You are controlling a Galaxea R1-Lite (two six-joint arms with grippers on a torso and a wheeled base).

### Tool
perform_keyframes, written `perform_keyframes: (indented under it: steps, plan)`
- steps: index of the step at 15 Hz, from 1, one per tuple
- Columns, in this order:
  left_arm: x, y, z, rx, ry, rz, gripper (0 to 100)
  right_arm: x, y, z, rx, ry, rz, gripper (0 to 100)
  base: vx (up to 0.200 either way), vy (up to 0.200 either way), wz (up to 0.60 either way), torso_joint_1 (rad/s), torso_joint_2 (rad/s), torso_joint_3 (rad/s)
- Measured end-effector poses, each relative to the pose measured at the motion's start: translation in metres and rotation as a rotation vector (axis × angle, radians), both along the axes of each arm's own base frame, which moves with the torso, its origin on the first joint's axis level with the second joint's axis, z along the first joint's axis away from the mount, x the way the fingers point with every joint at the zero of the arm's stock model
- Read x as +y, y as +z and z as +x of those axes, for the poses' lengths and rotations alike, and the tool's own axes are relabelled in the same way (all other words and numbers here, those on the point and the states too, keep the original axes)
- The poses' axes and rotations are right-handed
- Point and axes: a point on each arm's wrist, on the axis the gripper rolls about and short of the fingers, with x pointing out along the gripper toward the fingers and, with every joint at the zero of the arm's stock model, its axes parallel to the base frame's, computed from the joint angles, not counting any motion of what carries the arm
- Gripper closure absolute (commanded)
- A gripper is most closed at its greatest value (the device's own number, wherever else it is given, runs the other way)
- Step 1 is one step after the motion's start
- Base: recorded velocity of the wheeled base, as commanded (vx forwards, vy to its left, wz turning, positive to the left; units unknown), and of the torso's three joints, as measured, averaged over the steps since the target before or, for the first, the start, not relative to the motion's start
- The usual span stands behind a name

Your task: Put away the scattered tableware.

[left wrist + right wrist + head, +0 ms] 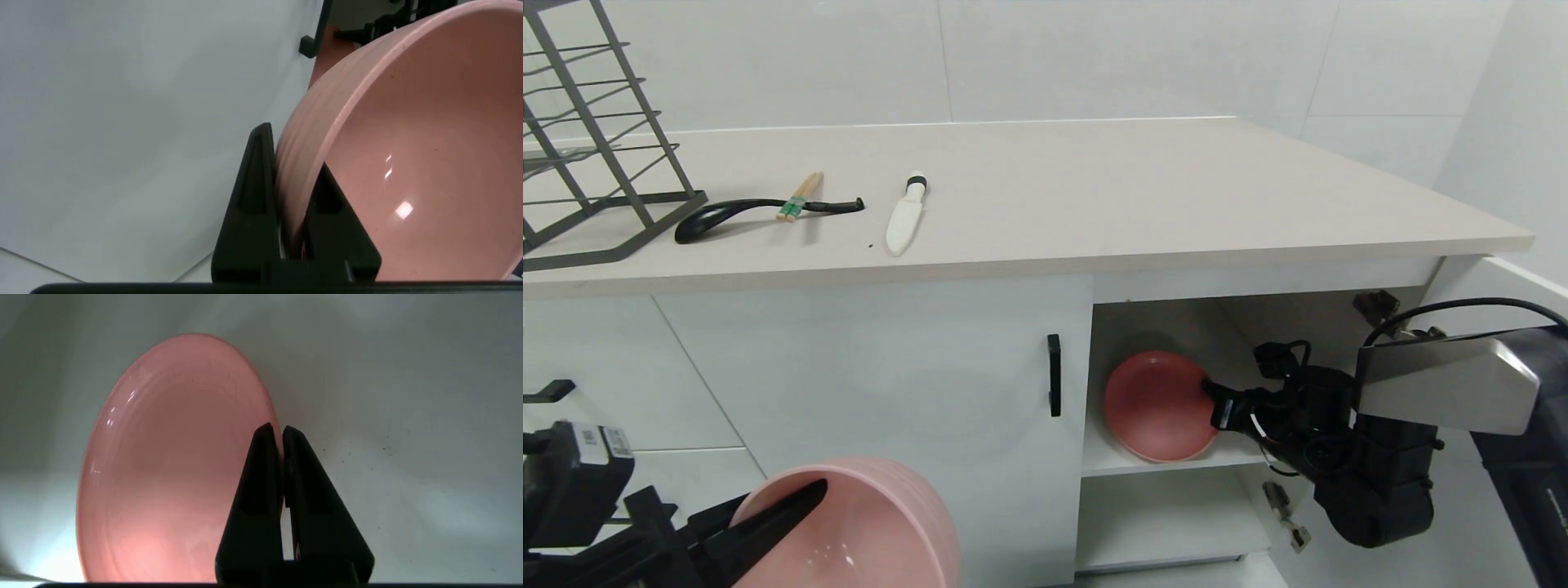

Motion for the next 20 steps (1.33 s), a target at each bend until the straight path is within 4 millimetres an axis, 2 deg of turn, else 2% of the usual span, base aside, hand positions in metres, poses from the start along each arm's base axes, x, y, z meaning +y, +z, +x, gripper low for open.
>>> perform_keyframes:
  steps: [16,17,20]
  plan:
    - [-0.001,-0.001,0.001,0.012,-0.001,0.006,100,0.013,-0.016,0.041,-0.086,-0.023,0.01,100,0.0,0.0,0.0,0.0,0.0,0.0]
    - [-0.001,-0.002,0.001,0.013,-0.001,0.008,100,0.013,-0.018,0.04,-0.078,-0.022,0.008,0,0.0,0.0,0.0,0.0,0.0,0.0]
    - [-0.001,-0.003,0.001,0.019,-0.001,0.011,100,0.014,-0.021,0.04,-0.074,-0.021,0.007,0,0.0,0.0,0.0,0.0,0.0,0.0]
